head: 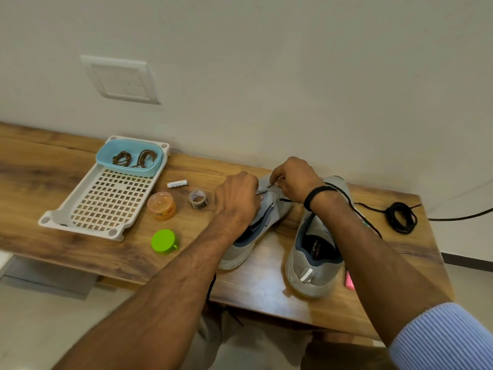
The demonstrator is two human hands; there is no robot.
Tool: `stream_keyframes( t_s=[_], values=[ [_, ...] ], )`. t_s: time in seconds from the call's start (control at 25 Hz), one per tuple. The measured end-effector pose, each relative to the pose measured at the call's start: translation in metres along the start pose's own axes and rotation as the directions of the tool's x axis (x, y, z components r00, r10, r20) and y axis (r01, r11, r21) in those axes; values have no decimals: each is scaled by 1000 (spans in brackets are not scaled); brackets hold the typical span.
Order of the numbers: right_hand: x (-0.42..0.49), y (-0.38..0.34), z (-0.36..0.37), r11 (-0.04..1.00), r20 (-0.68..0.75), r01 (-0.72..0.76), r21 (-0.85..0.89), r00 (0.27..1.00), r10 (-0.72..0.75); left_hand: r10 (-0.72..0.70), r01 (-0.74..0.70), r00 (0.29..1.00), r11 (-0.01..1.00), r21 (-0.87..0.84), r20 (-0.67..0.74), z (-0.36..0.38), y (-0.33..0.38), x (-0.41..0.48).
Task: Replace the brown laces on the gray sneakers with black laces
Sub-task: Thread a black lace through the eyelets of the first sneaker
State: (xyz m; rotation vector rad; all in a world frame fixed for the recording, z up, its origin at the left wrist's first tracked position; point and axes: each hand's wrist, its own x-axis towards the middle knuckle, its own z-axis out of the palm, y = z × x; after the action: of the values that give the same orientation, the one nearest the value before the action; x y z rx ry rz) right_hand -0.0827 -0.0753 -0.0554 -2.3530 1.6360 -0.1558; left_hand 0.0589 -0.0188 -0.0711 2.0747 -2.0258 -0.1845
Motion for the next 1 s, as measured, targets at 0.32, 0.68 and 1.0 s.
stream_keyframes(
  t_s=[0.32,0.68,1.0],
  values=[
    [-1,-9,2,995,53,58,-75,997,-55,-16,20,996,999,43,-93,8,3,0],
    [1,-19,-3,992,39,64,-104,997,-60,14,-6,993,998,69,-116,7,5,-3],
    [-1,-9,1,955,22,-16,295,1000,10,14,-8,995,998,65,-96,5,5,-2]
  ],
)
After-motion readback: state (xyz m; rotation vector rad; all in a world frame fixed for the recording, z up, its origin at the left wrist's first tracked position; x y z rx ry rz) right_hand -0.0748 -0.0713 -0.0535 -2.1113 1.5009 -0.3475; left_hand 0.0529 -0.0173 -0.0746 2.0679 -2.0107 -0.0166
